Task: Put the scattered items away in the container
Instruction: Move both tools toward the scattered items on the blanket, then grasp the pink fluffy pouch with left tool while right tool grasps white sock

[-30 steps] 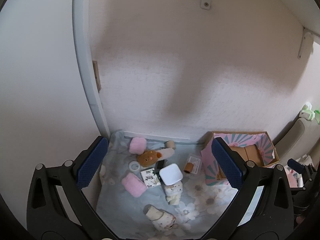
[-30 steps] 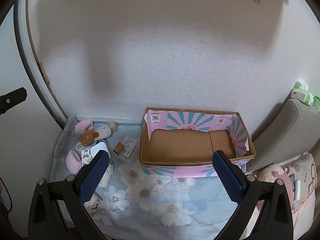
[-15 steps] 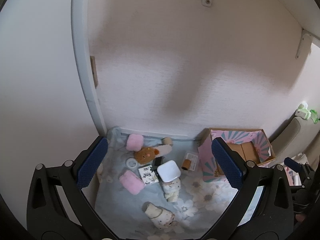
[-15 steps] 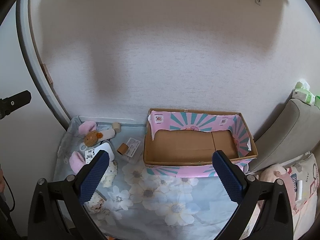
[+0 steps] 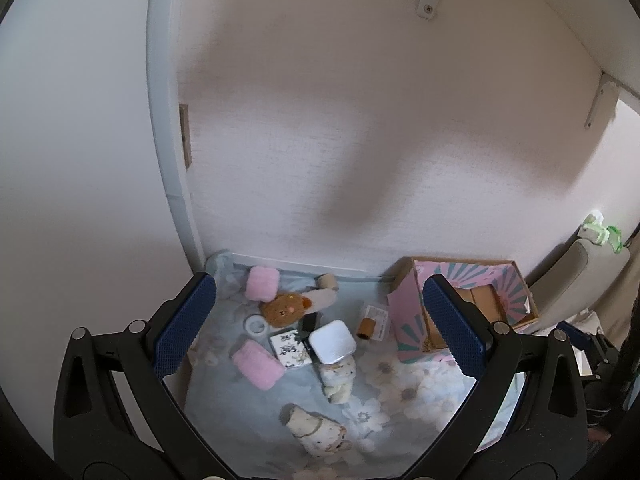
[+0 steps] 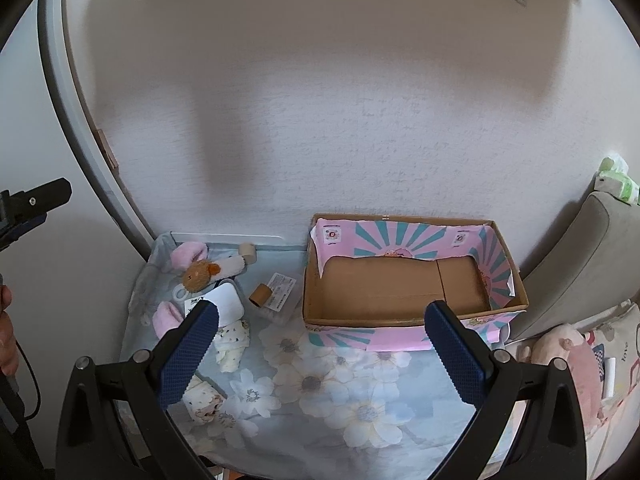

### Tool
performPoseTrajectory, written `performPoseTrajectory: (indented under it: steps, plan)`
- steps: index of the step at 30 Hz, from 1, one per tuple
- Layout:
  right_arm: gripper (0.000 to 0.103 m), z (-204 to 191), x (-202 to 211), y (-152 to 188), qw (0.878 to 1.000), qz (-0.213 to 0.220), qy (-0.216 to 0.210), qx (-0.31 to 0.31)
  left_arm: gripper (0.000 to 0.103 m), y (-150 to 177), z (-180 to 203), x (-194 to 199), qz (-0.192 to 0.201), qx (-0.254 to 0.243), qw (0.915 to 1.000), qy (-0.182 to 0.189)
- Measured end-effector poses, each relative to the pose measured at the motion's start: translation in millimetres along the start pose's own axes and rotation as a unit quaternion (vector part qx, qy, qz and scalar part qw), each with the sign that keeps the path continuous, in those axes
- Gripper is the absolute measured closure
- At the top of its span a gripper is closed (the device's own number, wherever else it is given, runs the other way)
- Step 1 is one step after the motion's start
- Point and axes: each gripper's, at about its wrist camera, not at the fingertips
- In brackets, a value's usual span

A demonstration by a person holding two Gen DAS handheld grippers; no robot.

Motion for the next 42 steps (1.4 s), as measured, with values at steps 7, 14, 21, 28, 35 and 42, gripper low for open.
performPoseTrajectory:
  steps: [7,14,21,28,35,42]
  plan:
    - [0.001,-9,-2,5,1.000,0.001,-0.025,0.011,0.000,17,-12,-10,-0.008,-0.023,0.9997,0.005]
    - [0.001,-31,-27,27,0.995,-0.033,-0.092,0.019,0.000,78,-33,-41,-0.058,-0.085,0.9946,0.011]
    - [0.001,-59,-74,67,0.983,-0.074,-0.168,0.029,0.001,148,-52,-93,-0.118,-0.124,0.9852,0.013]
    - [0.003,-84,-148,125,0.976,-0.092,-0.181,0.075,0.014,198,-69,-146,-0.162,-0.124,0.9787,0.023]
    - [0.011,-95,-187,144,0.973,-0.086,-0.197,0.089,0.026,213,-71,-171,-0.166,-0.139,0.9760,0.029]
    - [0.056,-108,-202,150,0.969,-0.102,-0.196,0.110,0.051,213,-76,-175,-0.161,-0.126,0.9780,0.041]
Point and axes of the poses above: each gripper's, at about its wrist camera, not at the fingertips, and x roughly against the way its jaws point, z to its right, y to its underside, and after that the axes turned 13 degrees about z, right-handed
